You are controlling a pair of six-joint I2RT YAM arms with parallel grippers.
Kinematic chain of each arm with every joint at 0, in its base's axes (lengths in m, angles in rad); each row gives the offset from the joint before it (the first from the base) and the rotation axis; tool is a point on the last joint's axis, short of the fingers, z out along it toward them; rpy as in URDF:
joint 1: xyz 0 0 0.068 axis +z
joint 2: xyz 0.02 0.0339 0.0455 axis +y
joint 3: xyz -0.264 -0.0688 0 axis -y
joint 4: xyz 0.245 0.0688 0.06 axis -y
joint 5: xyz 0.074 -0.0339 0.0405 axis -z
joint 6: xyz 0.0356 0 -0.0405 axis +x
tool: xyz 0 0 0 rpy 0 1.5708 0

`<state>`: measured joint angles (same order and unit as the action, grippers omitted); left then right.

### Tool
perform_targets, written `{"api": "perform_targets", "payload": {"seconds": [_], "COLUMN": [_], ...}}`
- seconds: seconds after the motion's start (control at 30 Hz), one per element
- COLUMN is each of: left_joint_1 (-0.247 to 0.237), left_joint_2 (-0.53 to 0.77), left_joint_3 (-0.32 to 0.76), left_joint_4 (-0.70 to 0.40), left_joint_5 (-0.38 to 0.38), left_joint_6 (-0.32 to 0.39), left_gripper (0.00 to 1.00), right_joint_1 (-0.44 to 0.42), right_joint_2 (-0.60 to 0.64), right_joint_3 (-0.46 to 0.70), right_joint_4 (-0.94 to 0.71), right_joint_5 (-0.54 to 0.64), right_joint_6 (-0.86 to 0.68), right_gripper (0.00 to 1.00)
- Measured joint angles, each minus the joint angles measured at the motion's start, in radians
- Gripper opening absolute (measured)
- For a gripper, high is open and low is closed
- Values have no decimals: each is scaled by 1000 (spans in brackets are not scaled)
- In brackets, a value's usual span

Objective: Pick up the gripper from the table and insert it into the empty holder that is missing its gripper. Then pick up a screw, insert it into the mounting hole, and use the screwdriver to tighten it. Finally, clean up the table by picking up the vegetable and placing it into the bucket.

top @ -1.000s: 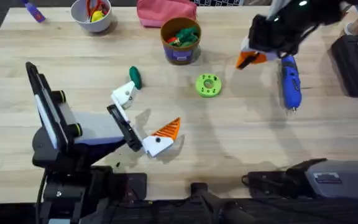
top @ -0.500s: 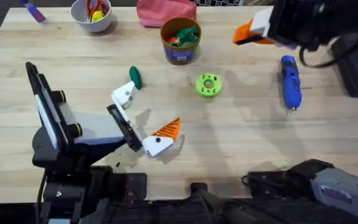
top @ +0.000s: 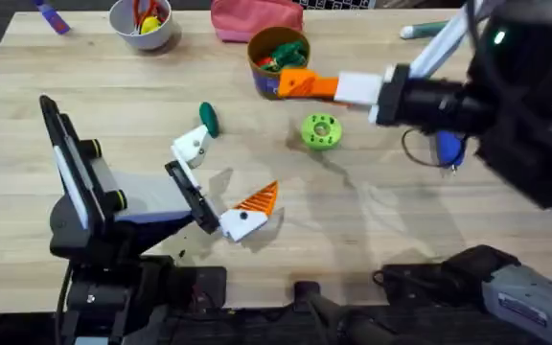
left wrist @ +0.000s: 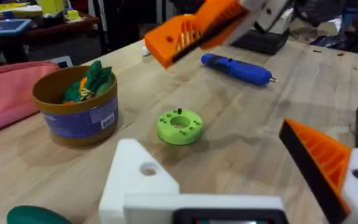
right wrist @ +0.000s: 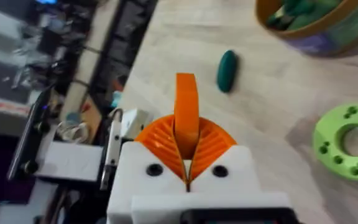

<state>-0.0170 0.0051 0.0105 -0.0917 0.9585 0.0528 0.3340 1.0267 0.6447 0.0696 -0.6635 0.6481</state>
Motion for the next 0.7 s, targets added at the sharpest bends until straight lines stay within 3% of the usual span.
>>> {"api": "perform_targets", "payload": {"seconds": [0.23,0.43,0.7], "left_joint_1": [0,0,0], "left_joint_2": [0,0,0], "left_joint_3": [0,0,0], "left_joint_4": [0,0,0], "left_joint_5": [0,1,3], "left_joint_6": [0,0,0], "left_gripper": [985,985,985], "right_joint_1": [0,0,0], "right_joint_2": [0,13,151], "right_joint_3": [-179,-211,-212], "right_joint_4": [343,372,428], "right_joint_5": [-177,-292,-449], "right_joint_6": [176,259,292], "right_gripper": [8,8,8]}}
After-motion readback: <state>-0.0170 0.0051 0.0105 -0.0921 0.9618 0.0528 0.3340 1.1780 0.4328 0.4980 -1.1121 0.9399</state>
